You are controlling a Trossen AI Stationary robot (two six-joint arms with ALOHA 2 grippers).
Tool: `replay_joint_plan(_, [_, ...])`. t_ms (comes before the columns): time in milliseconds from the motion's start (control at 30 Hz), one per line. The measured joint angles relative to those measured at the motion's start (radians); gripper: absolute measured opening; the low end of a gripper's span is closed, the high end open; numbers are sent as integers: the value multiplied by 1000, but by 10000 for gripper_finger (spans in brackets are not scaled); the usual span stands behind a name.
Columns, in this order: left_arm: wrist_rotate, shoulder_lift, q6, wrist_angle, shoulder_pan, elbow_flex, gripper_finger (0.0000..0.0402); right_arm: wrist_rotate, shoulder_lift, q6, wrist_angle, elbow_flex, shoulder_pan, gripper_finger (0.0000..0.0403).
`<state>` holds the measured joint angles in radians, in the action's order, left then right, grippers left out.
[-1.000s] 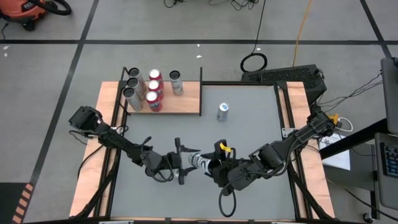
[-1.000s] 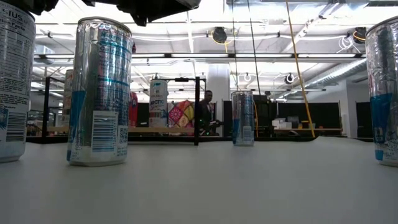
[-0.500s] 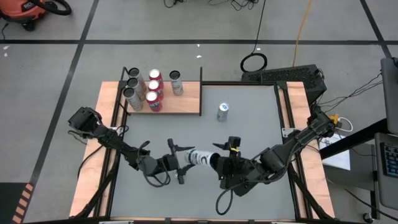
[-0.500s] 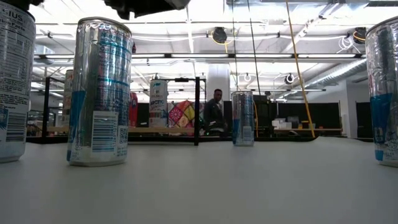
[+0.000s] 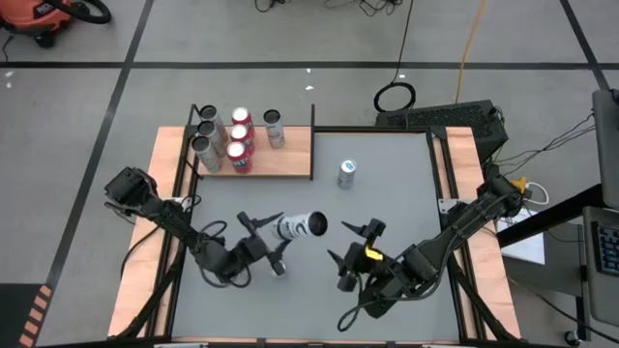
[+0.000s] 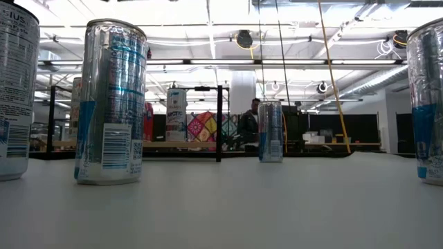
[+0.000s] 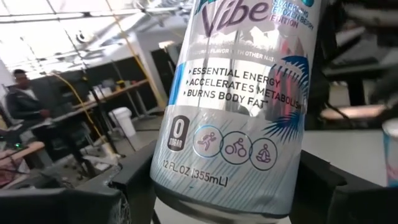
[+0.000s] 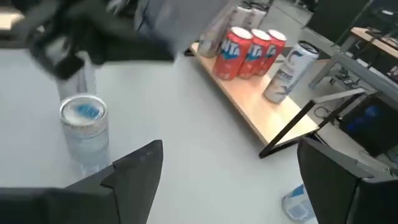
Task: Place canned beverage on shelf
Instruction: Put the right white-blue soda can on the shelf aligned with the other white-blue soda can
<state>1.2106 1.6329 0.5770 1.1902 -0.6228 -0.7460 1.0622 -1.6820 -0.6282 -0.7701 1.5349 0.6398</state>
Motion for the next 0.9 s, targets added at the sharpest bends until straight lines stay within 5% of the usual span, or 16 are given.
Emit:
replay_joint_plan(200, [7, -2, 124, 151, 27, -18, 262, -226, 63, 136, -123, 10, -58, 304])
replay_joint_plan(433, [26, -2, 205, 128, 82, -89, 262, -251, 231, 171, -205, -75, -109, 304])
replay_joint_plan(667, [132, -2, 177, 101, 114, -104, 262, -260, 424, 404, 542, -457, -122, 304])
replay_joint_plan(900, [143, -2, -24, -97, 118, -105, 262, -434, 448, 600, 1390, -746, -200, 304])
